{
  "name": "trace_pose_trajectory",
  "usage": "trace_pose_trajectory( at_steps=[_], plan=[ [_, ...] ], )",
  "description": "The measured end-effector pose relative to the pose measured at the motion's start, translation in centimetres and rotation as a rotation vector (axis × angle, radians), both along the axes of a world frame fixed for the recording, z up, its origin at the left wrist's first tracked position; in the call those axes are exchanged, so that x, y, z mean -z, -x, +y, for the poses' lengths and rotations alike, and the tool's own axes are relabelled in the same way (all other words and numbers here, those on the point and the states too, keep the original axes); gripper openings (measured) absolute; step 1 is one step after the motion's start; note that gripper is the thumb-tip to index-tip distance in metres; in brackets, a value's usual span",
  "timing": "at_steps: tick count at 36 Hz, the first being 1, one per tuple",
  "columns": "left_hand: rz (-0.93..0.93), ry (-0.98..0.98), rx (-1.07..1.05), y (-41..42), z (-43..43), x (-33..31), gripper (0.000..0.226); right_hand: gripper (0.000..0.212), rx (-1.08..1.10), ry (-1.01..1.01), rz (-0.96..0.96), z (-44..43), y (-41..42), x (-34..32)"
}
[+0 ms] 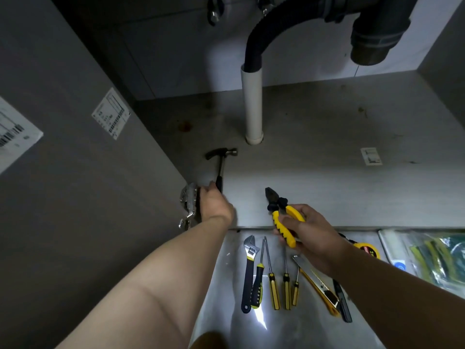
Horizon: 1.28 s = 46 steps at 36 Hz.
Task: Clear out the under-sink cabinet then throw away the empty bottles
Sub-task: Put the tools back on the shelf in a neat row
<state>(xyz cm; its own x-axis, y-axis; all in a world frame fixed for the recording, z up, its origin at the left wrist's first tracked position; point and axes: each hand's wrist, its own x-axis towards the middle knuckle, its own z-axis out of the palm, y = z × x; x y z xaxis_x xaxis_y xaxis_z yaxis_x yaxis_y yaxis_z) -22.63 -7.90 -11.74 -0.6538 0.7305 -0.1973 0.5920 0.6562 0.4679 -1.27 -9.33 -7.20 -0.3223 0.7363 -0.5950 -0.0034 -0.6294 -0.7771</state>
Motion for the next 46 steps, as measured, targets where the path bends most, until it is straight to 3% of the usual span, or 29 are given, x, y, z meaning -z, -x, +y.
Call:
trace_pose_trajectory(
  at_steps=[4,7,9,13,15,17,20,22,27,30,36,46],
  plan=[
    [0.071,0.001,-0.005,-1.2,-1.1,-0.3,0.051,0.024,0.044,0.021,0.000,0.2,0.2,-0.1],
    [0.077,-0.130,0.068,-2.9,-1.4,-1.1,0.034,0.023,0.077,0.035,0.005,0.5,0.6,-0.7],
    [-0.171,-0.193,0.061,-4.3,-1.0,-2.3,0.022,0.024,0.114,0.054,0.024,0.8,0.9,-1.1],
    [-0.973,0.036,0.077,-7.0,-1.0,-5.3,0.055,0.022,0.144,0.065,0.104,1.5,1.0,-2.0],
    [-1.139,0.128,0.165,-7.8,-1.4,-5.7,0.055,0.026,0.174,0.096,0.157,1.6,0.8,-2.3],
    [-1.183,0.130,0.169,-8.1,-1.7,-5.9,0.044,0.028,0.205,0.164,0.211,1.5,0.6,-2.5],
    [-1.144,0.127,0.156,-8.0,-1.7,-5.5,0.024,0.038,0.189,0.240,0.246,1.4,0.2,-2.4],
    [-1.031,0.103,0.166,-7.7,-1.6,-4.8,0.015,0.049,0.117,0.216,0.165,1.6,-0.1,-2.2],
    [-0.479,0.003,0.072,-6.6,0.2,-2.9,0.047,0.052,0.041,0.110,-0.014,1.8,-0.8,-1.9],
    [-0.302,-0.055,0.011,-5.7,1.5,-1.8,0.056,0.053,0.050,0.137,-0.019,1.2,-1.4,-1.6],
    [-0.087,-0.017,-0.011,-3.8,1.8,0.8,0.069,0.056,-0.019,0.157,-0.074,0.4,-2.1,-0.2],
    [0.080,-0.080,0.070,-2.3,1.2,1.7,0.055,0.056,-0.038,0.133,-0.098,0.6,-2.7,0.6]
  ],
)
